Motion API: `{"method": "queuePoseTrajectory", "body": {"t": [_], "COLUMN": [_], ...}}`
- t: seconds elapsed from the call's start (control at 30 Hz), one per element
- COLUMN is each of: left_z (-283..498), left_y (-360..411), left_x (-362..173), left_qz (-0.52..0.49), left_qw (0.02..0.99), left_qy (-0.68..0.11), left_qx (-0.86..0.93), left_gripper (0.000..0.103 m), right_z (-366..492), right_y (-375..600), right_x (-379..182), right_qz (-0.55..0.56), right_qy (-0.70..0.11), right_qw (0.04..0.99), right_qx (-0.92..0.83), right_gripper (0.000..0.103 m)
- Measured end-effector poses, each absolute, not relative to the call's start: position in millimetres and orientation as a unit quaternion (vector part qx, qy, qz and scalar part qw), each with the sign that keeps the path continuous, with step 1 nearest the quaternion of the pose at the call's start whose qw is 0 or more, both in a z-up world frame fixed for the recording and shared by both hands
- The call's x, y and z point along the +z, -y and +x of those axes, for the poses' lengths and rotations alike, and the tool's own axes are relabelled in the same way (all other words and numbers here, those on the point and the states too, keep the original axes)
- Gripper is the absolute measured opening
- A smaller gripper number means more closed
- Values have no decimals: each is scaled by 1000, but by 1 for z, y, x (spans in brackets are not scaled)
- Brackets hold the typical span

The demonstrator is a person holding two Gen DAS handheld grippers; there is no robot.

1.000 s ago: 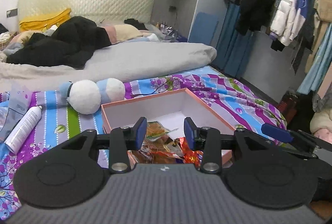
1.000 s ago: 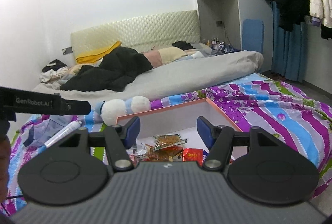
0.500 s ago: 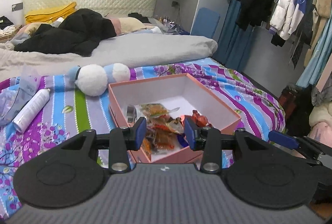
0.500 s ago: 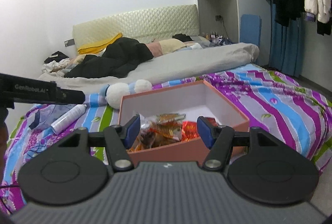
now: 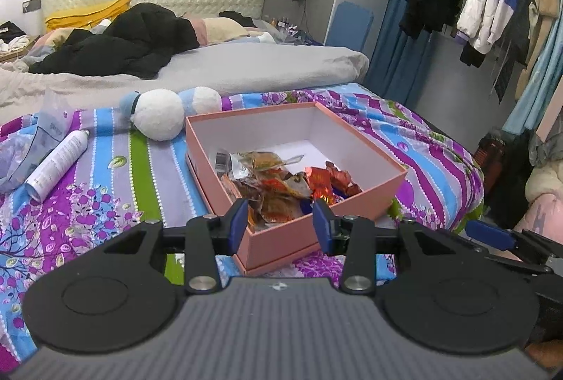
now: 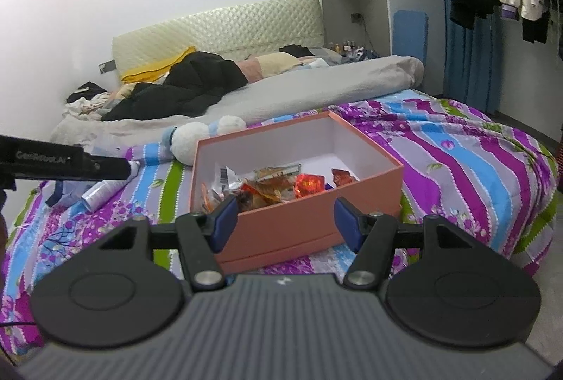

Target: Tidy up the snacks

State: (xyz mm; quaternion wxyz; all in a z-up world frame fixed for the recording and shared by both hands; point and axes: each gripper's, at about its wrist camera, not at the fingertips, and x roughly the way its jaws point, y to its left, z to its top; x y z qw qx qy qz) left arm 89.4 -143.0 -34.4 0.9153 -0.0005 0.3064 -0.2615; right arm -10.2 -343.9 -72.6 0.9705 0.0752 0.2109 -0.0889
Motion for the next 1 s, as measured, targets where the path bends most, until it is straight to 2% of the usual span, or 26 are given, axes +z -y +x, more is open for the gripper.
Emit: {"method": "queuePoseTrajectory", "body": {"t": [0.73,1.0], "left_z": [90,99], "left_y": [128,123], "left_x": [-50,-60], "left_qz": [-13,-16], "left_qw": [914,913], "left_qy": [-326,-333], "left_qx": [-242,-235], "left_gripper": [47,50], "right_z": [-1,12], "right_y": [338,334], "right_x": [-78,-86], "right_qz": [82,82], "right_qy": [-221,-234], "right_qw": [968,965], "right_qx": [-84,-86], "right_gripper": [63,63]}}
